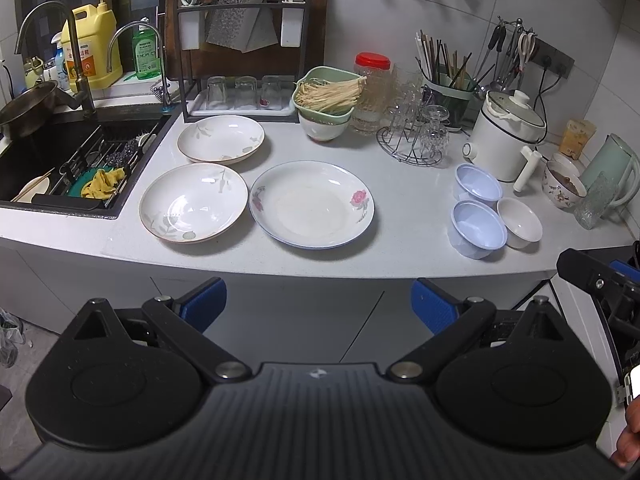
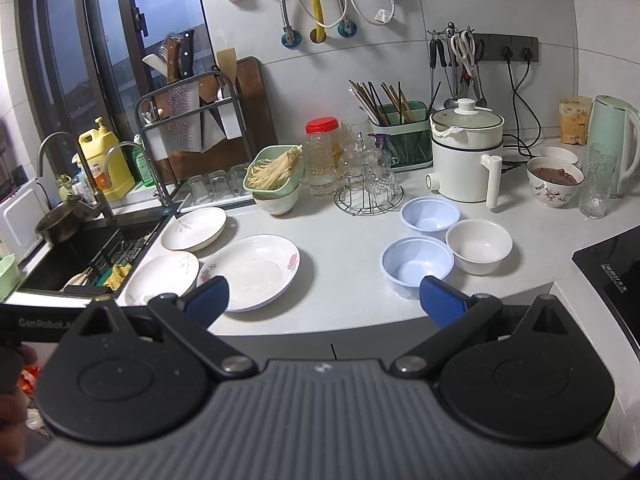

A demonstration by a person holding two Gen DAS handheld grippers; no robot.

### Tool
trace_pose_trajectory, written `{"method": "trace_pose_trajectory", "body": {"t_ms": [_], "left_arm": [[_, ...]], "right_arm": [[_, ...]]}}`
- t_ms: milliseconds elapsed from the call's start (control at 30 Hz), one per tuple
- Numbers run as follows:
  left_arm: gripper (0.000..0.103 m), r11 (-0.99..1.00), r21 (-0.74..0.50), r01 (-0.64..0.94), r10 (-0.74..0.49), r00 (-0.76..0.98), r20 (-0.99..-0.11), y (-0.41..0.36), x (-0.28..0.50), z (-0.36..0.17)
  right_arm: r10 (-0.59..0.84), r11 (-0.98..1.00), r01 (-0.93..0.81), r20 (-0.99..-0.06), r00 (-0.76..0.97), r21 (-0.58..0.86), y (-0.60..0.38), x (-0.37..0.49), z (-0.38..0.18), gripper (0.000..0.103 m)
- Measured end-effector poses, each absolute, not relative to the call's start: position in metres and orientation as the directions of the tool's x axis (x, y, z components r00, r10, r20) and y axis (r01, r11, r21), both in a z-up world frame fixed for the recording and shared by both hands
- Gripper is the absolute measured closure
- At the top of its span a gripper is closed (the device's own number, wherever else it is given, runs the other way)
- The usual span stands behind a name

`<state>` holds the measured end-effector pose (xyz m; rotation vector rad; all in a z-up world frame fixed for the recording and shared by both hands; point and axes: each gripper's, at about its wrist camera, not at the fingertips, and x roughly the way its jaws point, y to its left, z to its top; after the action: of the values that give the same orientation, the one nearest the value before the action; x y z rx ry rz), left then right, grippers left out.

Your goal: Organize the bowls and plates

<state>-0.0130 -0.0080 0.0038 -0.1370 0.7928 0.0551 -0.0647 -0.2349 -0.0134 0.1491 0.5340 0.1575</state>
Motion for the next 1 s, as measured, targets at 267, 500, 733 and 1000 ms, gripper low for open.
{"method": "trace_pose_trajectory", "body": {"t_ms": [267,500,733,1000], "left_arm": [[0.003,0.989,-0.107,-0.098,-0.009,0.697,-0.717,-0.010,-0.011,0.002],[0.003,0.989,-0.105,-0.101,-0.005,0.698,-0.717,-0.011,-0.008,0.001],[0.003,0.990,-0.095,-0.105,0.005,0.694,-0.720,-0.008,-0.001,0.001],[0.002,0.993,-0.090,-0.072,-0.018,0.677,-0.735,-0.008,0.015,-0.004]], "right_arm": [[0.188,0.977,-0.110,-0.494,0.849,0.183,-0.235,-0.065,-0.014,0.000],[0.191,0.978,-0.119,-0.497,0.846,0.172,-0.231,-0.066,-0.015,0.000],[0.208,0.974,-0.130,-0.496,0.843,0.186,-0.231,-0.061,-0.020,0.000],[0.219,0.969,-0.122,-0.507,0.834,0.216,-0.231,-0.051,-0.020,0.000]]}}
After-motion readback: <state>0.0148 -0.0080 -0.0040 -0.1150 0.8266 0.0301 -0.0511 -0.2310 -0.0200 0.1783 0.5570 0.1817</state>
